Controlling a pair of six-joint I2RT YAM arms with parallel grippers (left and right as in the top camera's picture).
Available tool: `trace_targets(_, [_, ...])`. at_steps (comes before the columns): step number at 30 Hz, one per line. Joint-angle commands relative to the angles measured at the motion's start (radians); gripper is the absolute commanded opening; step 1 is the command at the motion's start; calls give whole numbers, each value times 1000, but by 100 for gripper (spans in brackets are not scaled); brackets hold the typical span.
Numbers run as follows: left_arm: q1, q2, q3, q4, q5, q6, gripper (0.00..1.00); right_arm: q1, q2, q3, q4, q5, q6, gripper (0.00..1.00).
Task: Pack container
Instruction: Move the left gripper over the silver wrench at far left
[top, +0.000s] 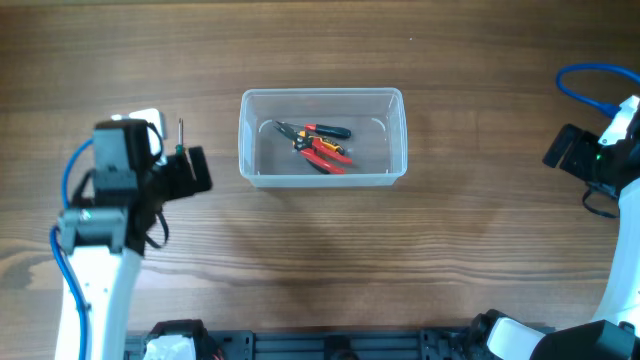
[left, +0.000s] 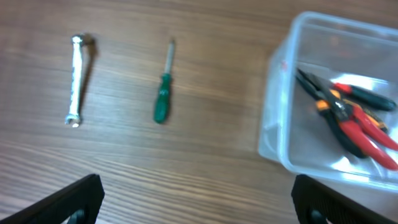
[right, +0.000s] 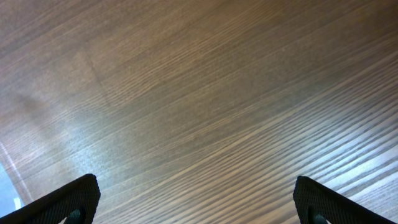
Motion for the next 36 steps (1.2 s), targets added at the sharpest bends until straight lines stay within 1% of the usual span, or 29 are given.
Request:
trace_targets(1, [132, 117, 196, -155, 41, 22, 100, -2, 1, -4, 1, -11, 16, 100])
trace_targets(2, [181, 159, 246, -208, 41, 22, 100, -2, 1, -4, 1, -11, 16, 100])
trace_targets(4, [254, 215, 312, -258, 45, 22, 100, -2, 1, -4, 1, -11, 16, 100])
trace_targets(7, [325, 254, 335, -223, 45, 22, 100, -2, 1, -4, 1, -11, 16, 100])
trace_targets(10, [361, 275, 335, -211, 44, 23, 100, -2, 1, -4, 1, -11, 16, 100])
trace_targets(12, [363, 277, 335, -208, 41, 62, 100, -2, 1, -4, 1, -11, 16, 100])
trace_targets(13, [363, 277, 335, -190, 41, 134, 100, -2, 1, -4, 1, -11, 16, 100])
trace_targets(16, [363, 295, 335, -140, 41, 275, 100, -2, 1, -4, 1, -11, 16, 100])
trace_targets(19, [363, 358, 335, -147, 40, 341, 100, -2, 1, -4, 1, -11, 16, 100])
trace_targets(24, [363, 523, 360, -178, 28, 391, 100, -2, 1, -4, 1, -11, 16, 100])
trace_targets(29, [363, 644, 446, -163, -100, 392, 100, -2, 1, -4, 1, -11, 16, 100])
trace_targets(31, [363, 655, 473, -126, -144, 392, 100, -2, 1, -4, 1, -11, 15, 100])
trace_targets(34, [363, 654, 478, -21, -141, 392, 100, -2, 1, -4, 1, -11, 16, 100])
trace_targets(36, [363, 654, 478, 23, -141, 391, 100, -2, 1, -4, 1, -11, 16, 100])
